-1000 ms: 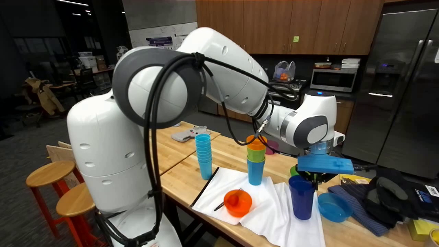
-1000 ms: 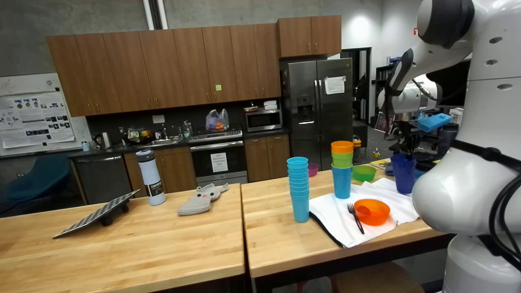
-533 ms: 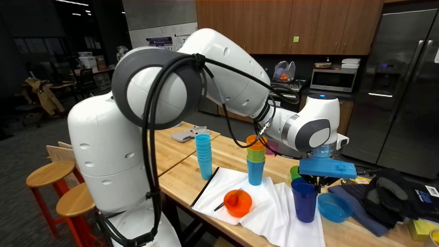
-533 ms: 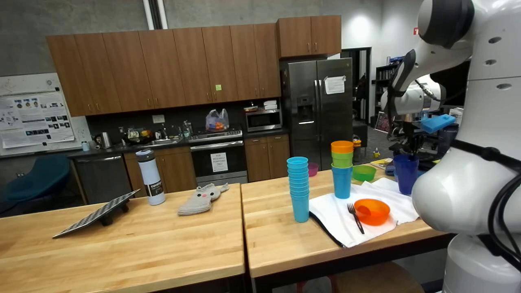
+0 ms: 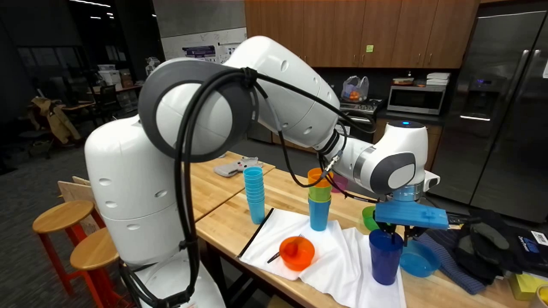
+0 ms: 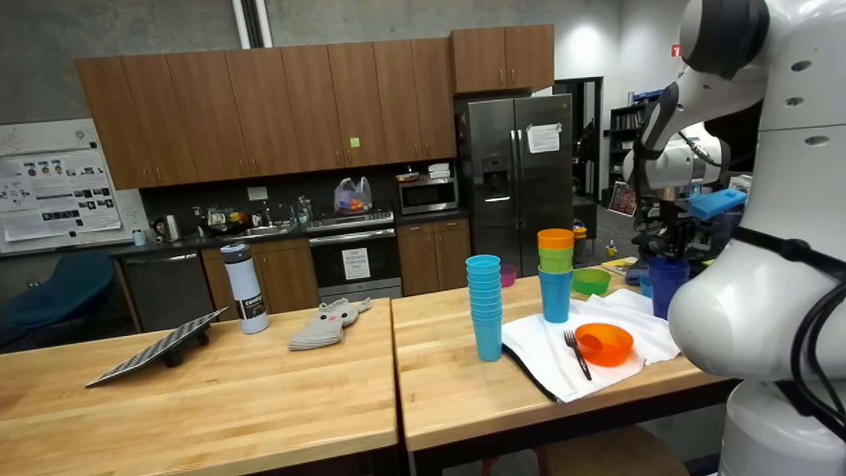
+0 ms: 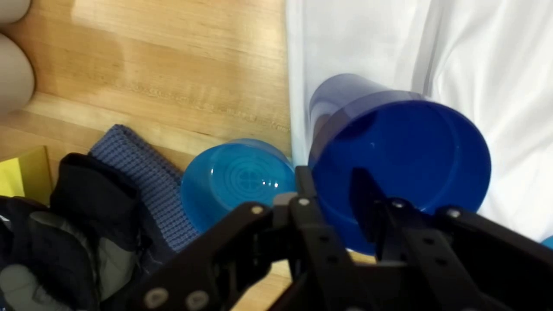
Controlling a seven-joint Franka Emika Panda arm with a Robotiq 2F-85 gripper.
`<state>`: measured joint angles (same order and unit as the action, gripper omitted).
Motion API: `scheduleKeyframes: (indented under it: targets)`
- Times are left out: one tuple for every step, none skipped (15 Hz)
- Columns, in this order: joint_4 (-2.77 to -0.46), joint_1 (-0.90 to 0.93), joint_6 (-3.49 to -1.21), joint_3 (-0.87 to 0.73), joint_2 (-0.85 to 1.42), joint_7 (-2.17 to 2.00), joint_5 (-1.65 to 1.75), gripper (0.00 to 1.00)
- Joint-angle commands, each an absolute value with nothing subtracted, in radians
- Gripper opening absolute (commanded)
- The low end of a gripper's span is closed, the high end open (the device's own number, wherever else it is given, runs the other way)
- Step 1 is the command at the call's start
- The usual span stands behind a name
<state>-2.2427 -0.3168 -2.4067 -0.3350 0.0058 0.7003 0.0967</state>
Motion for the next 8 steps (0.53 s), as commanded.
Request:
scheduleKeyframes:
  targets:
    - [-2.242, -0.320, -2.404, -0.331, 0.005, 0.698, 0.098, 0.30]
    - [-2.242, -0.320, -2.405, -0.331, 0.005, 0.698, 0.098, 0.30]
    - [-2.242, -0.320, -2.405, -0.331, 0.005, 0.698, 0.098, 0.30]
    - [-2.242, -0.320, -2.405, -0.331, 0.005, 0.698, 0.098, 0.30]
    - [-2.242, -0.320, -2.405, -0.331, 0.005, 0.698, 0.098, 0.30]
    - [-2.242, -0.320, -2.405, -0.331, 0.005, 0.698, 0.098, 0.30]
    - [-2.242, -0.320, -2.405, -0.331, 0.005, 0.698, 0.098, 0.55]
    - [-2.243, -0.321, -2.406, -0.332, -0.007, 0.683, 0.116, 0.55]
